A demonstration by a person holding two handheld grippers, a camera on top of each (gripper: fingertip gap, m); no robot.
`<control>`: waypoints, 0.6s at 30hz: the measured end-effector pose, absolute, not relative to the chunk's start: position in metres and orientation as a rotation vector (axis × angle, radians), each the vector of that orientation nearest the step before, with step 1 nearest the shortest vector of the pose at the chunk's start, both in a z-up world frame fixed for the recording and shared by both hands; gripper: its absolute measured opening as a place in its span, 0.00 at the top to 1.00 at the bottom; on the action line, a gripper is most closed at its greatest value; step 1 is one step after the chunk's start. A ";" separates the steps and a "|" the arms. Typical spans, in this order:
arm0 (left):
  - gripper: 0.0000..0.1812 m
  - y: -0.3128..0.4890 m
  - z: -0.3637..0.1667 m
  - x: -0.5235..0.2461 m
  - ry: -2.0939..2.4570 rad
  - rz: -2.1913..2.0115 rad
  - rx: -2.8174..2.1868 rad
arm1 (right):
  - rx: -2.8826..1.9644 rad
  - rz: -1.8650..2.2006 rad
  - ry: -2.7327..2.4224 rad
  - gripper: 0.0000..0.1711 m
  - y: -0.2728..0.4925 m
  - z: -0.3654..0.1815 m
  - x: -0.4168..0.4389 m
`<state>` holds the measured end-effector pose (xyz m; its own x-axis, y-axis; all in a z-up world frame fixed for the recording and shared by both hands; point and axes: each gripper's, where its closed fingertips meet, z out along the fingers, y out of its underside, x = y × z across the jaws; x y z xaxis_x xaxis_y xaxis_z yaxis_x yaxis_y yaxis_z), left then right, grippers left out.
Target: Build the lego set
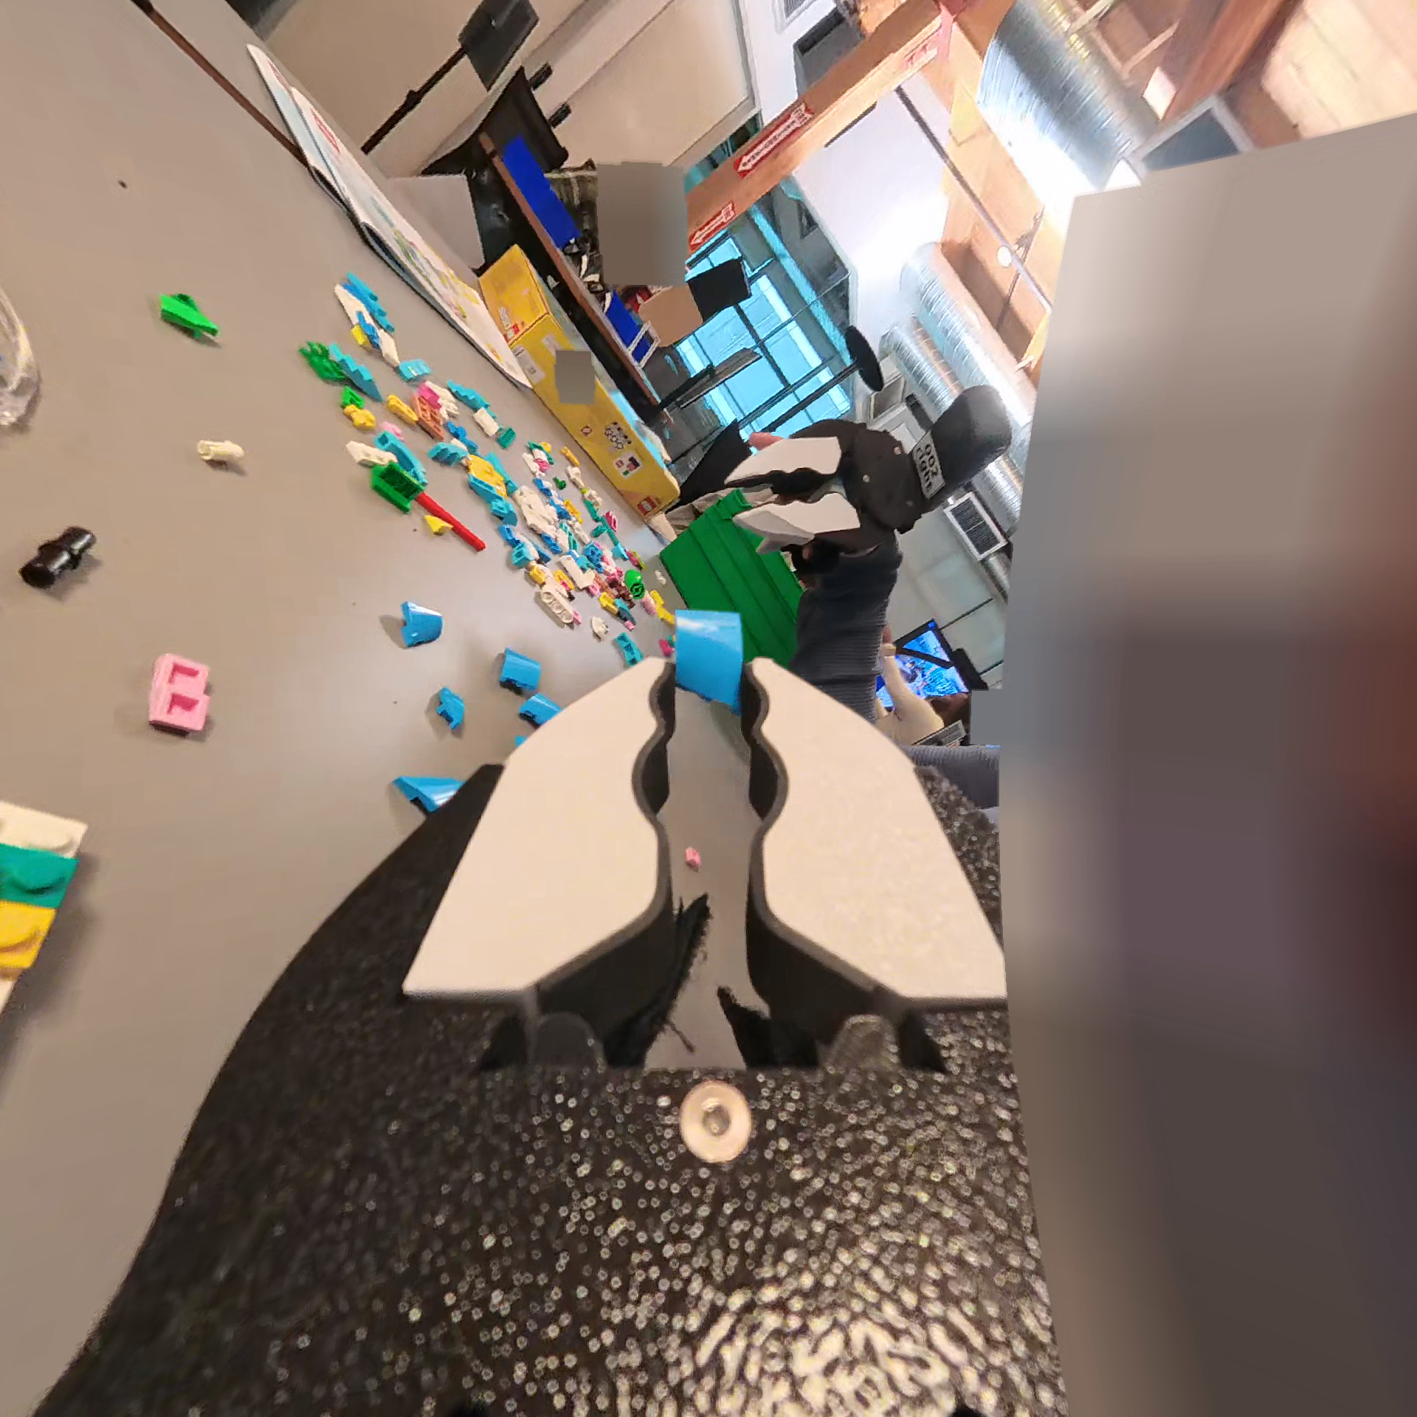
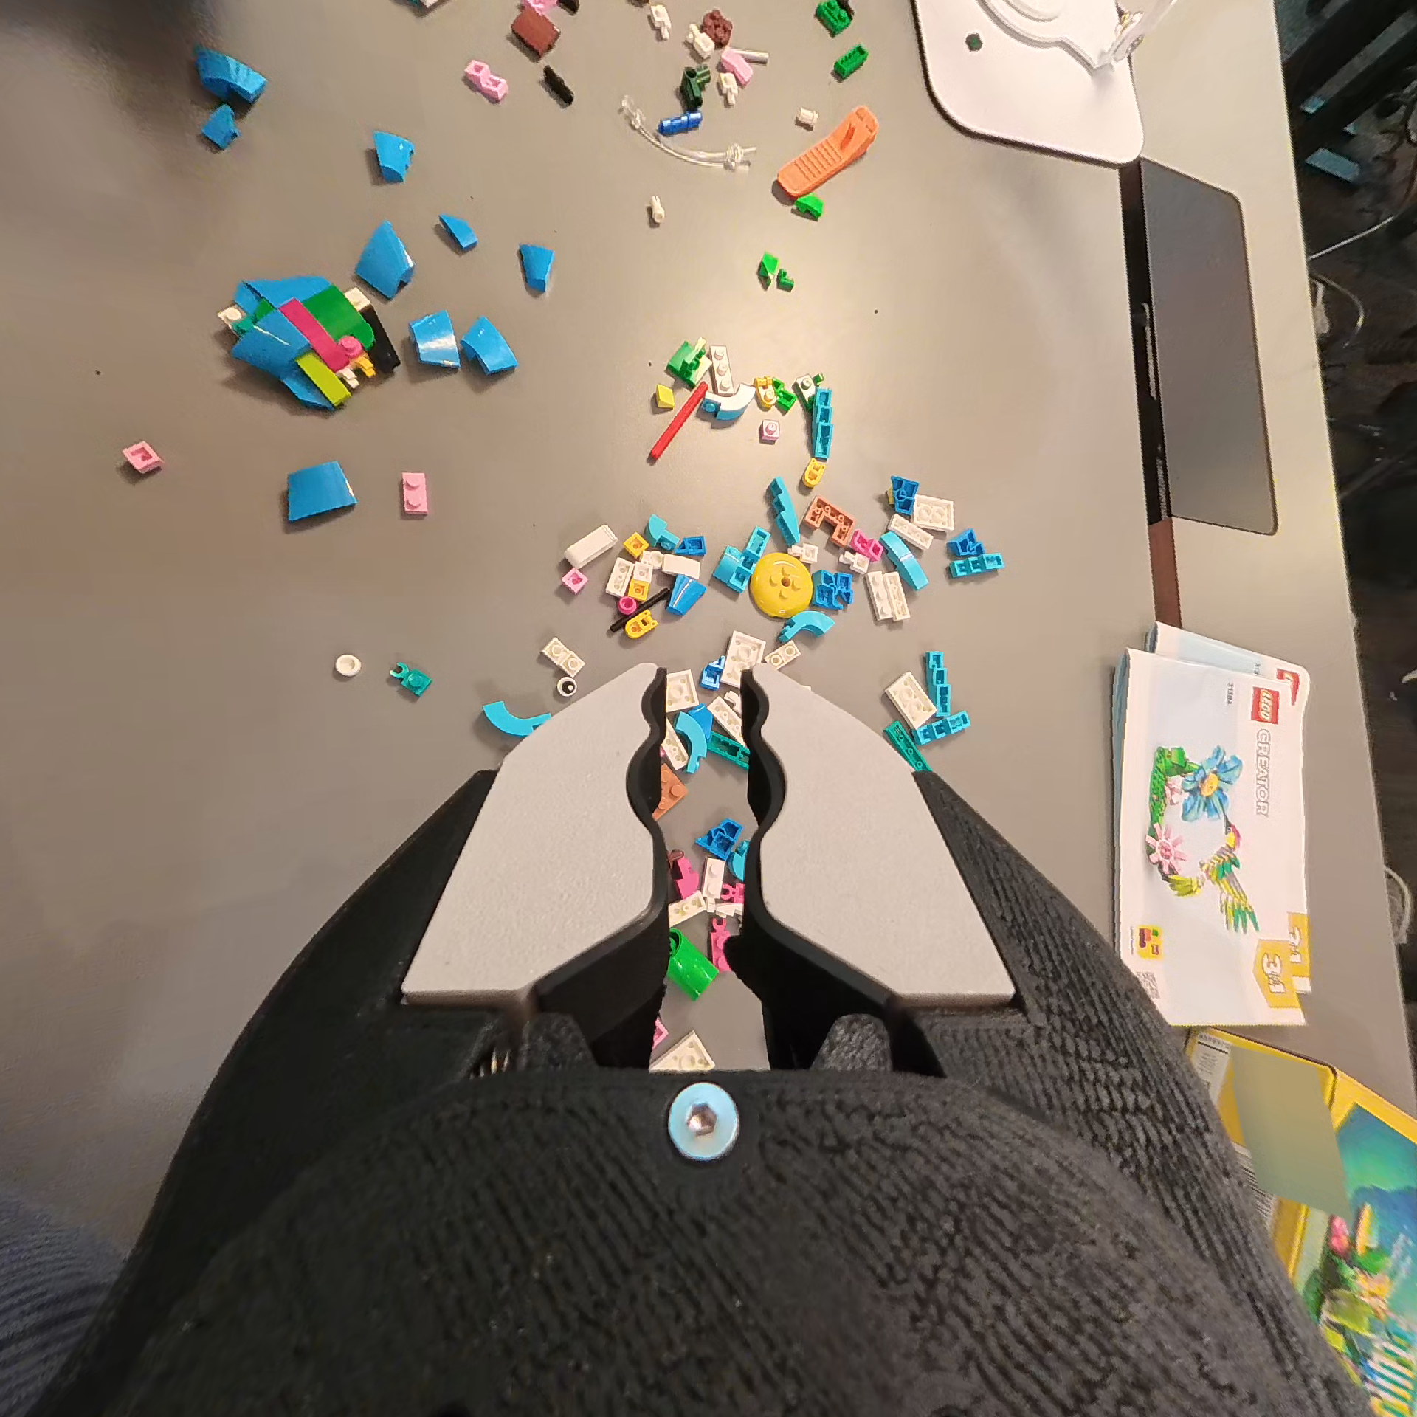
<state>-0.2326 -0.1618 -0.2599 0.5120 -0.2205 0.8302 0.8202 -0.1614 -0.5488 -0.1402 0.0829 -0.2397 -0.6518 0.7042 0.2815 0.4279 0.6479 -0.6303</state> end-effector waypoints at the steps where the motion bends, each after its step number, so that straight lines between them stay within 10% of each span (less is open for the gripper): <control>1: 0.91 -0.162 -0.261 -0.234 -0.560 -0.999 -1.454 | -0.882 0.716 -2.355 0.90 0.083 -0.240 -0.140; 18: 0.91 -0.160 -0.278 -0.238 -0.586 -0.887 -1.578 | -0.890 0.712 -2.366 0.90 0.083 -0.243 -0.141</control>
<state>-0.2380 -0.1595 -0.2777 0.5863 -0.1021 0.8036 0.7793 -0.1997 -0.5940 -0.1411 0.0833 -0.2431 -0.6557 0.7044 0.2720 0.4371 0.6478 -0.6239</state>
